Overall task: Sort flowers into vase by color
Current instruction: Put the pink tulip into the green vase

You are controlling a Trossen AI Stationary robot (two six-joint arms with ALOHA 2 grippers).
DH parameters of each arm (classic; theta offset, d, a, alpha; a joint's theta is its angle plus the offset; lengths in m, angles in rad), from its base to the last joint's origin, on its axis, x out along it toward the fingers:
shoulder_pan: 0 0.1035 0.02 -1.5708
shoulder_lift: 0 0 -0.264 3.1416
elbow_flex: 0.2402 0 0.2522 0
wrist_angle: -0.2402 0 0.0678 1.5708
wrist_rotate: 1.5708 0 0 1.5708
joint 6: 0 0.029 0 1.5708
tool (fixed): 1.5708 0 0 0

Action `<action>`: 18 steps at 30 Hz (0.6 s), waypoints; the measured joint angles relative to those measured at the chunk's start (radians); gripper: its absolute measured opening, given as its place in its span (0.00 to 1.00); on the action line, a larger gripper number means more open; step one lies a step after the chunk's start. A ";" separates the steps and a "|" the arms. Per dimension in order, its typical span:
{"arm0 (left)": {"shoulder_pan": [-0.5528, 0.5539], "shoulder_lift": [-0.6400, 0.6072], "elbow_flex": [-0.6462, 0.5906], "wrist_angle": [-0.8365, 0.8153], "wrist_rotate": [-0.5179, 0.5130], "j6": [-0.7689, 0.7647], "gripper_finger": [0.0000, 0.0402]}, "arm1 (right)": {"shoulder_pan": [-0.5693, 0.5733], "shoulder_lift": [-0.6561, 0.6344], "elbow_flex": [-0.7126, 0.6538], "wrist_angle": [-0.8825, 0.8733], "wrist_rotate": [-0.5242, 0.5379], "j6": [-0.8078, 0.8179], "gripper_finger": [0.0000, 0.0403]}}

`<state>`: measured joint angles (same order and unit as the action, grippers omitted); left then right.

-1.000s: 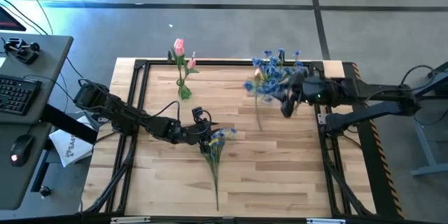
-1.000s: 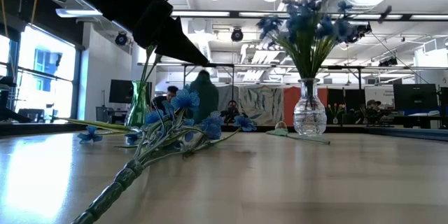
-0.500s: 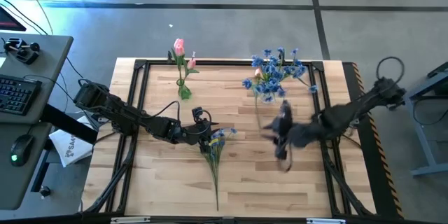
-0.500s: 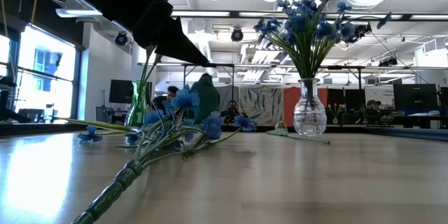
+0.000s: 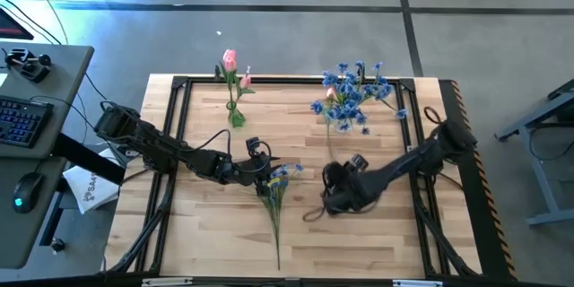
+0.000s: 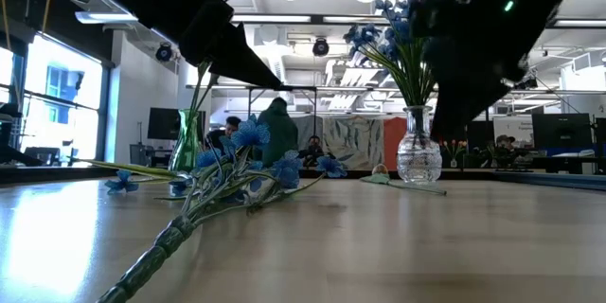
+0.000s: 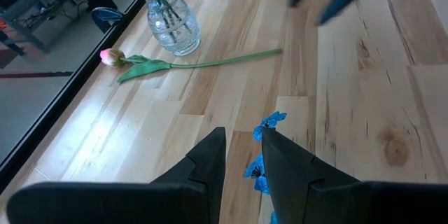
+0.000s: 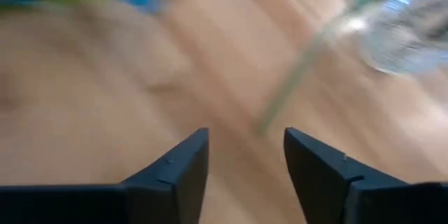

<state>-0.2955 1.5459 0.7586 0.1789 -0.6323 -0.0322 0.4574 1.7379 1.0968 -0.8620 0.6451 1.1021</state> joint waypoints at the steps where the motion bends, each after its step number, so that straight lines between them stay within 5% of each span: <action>1: 0.000 0.000 0.000 -0.001 0.000 0.000 0.21 | -0.022 0.008 0.000 -0.030 -0.001 0.011 0.47; 9: 0.000 0.000 0.000 -0.003 0.000 0.017 0.21 | -0.254 -0.093 -0.242 0.317 -0.054 -0.251 0.56; 18: 0.000 0.000 0.000 -0.009 0.000 0.025 0.21 | -0.373 -0.147 -0.475 0.838 -0.116 -0.352 0.45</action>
<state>-0.2955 1.5461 0.7586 0.1696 -0.6323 -0.0073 0.0845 1.5912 0.6215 -0.0240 0.5296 0.7506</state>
